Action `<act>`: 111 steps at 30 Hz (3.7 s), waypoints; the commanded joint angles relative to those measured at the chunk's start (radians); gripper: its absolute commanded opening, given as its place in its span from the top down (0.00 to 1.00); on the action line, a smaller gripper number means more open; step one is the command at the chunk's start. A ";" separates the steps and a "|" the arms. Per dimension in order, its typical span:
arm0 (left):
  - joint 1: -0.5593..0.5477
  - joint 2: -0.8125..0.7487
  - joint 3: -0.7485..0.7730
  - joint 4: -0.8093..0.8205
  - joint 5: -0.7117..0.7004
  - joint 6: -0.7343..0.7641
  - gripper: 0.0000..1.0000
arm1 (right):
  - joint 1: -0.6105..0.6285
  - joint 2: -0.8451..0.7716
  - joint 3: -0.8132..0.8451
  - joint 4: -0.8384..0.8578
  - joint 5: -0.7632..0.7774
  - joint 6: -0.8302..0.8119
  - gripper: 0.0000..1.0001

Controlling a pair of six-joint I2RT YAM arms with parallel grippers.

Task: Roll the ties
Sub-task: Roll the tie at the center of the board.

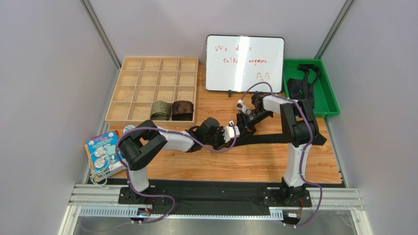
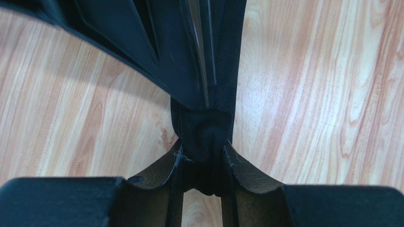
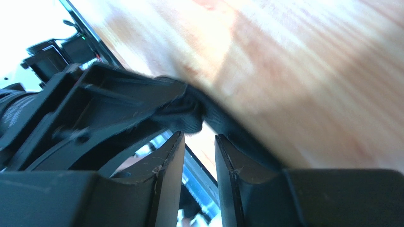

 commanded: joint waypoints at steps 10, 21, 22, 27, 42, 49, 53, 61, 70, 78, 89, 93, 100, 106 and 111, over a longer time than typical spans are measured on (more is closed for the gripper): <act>0.005 0.019 0.095 -0.358 -0.017 0.086 0.76 | 0.052 -0.046 -0.033 0.188 -0.073 0.126 0.75; 0.011 0.006 0.100 -0.381 0.001 0.043 0.52 | 0.097 0.072 -0.021 0.244 0.052 0.120 0.84; 0.013 0.002 0.094 -0.380 0.000 0.029 0.47 | 0.097 0.078 -0.022 0.242 0.069 0.121 0.84; 0.054 -0.040 0.027 -0.222 0.049 -0.064 0.32 | 0.097 0.112 -0.004 0.207 0.131 0.120 0.88; 0.101 0.037 -0.247 0.499 0.178 -0.358 0.31 | 0.094 0.114 -0.032 0.265 0.162 0.149 0.91; 0.087 0.080 -0.230 0.497 0.167 -0.290 0.61 | 0.091 0.097 -0.032 0.302 0.146 0.184 0.92; 0.084 0.026 -0.202 0.308 0.120 -0.157 0.74 | 0.069 0.039 -0.012 0.291 0.073 0.193 0.87; 0.076 0.014 -0.090 0.004 0.061 0.015 0.77 | 0.020 -0.106 0.034 0.083 -0.015 0.097 0.51; 0.071 0.043 0.005 -0.148 0.030 0.072 0.73 | 0.072 -0.086 -0.013 0.181 -0.059 0.181 0.46; 0.071 0.043 0.033 -0.206 0.034 0.097 0.72 | 0.091 -0.021 -0.001 0.228 -0.031 0.185 0.64; 0.139 -0.050 -0.085 0.018 0.165 -0.052 0.32 | 0.037 0.031 -0.068 0.254 -0.040 0.159 1.00; 0.168 -0.084 -0.156 0.220 0.254 -0.139 0.12 | 0.006 0.063 -0.093 0.258 -0.051 0.155 1.00; 0.157 -0.003 -0.185 0.428 0.276 -0.227 0.12 | -0.026 0.118 -0.114 0.262 -0.063 0.156 1.00; 0.108 0.085 -0.135 0.485 0.210 -0.181 0.16 | -0.026 0.134 -0.119 0.277 -0.054 0.156 1.00; 0.081 0.115 -0.109 0.430 0.159 -0.111 0.33 | -0.021 0.134 -0.110 0.314 -0.063 0.167 1.00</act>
